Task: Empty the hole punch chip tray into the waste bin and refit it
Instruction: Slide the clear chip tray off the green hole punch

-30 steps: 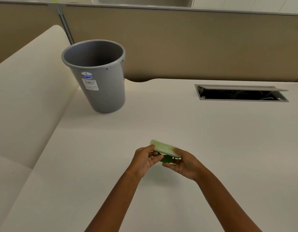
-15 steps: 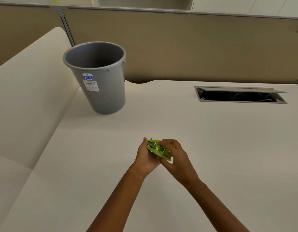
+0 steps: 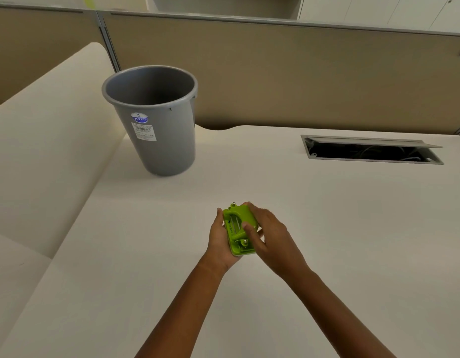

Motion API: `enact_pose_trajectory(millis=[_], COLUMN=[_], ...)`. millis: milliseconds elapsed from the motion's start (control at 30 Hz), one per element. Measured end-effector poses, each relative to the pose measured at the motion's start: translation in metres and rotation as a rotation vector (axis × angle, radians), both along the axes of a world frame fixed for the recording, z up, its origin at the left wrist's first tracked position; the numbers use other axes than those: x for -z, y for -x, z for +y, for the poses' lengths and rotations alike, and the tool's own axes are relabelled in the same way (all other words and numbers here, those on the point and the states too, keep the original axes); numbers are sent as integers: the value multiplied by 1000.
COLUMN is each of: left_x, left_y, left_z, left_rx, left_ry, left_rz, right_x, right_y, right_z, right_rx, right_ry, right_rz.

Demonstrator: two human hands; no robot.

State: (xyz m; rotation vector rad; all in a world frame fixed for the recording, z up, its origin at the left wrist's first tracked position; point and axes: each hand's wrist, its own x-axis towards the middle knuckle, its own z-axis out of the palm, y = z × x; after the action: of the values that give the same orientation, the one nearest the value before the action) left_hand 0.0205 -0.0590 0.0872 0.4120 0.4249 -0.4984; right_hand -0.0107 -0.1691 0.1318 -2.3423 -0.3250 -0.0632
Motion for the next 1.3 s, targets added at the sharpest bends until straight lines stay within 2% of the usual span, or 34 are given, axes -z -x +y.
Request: enact_pose_trajectory(millis=[167,267,333,633,833,900,1067,1200,1300], left_x=[1,4,4,2,4,4,6,6,6], left_y=[-1,-1,0,1,1,1,1,2,3], left_z=[0,-1,-1,1,1,2,2,2,2], left_rx=[29,65,79,113,110,112,161,197,192], left_ry=[-100,-121,-110,-150,-91,-70,-72,-69,-68], left_rz=[10,-15,-28,-32,-95,-109,-123,-115,-120], right_x=[-2,-5,-9,-10,-11,-11,-5,-8,-10], right_y=[-9,-13,-13,-10,-17,-22,-31,-33,-34], right_z=[3,3,3,3,-2,-7,-8,-2,0], right_rx=[242,265,247,252,287,327,331,398,413], right_ry=[-275,-544,-624,-688,-473,-477,-597,-734,-766], right_rz=[200,459,520,542,358,303,558,656,698])
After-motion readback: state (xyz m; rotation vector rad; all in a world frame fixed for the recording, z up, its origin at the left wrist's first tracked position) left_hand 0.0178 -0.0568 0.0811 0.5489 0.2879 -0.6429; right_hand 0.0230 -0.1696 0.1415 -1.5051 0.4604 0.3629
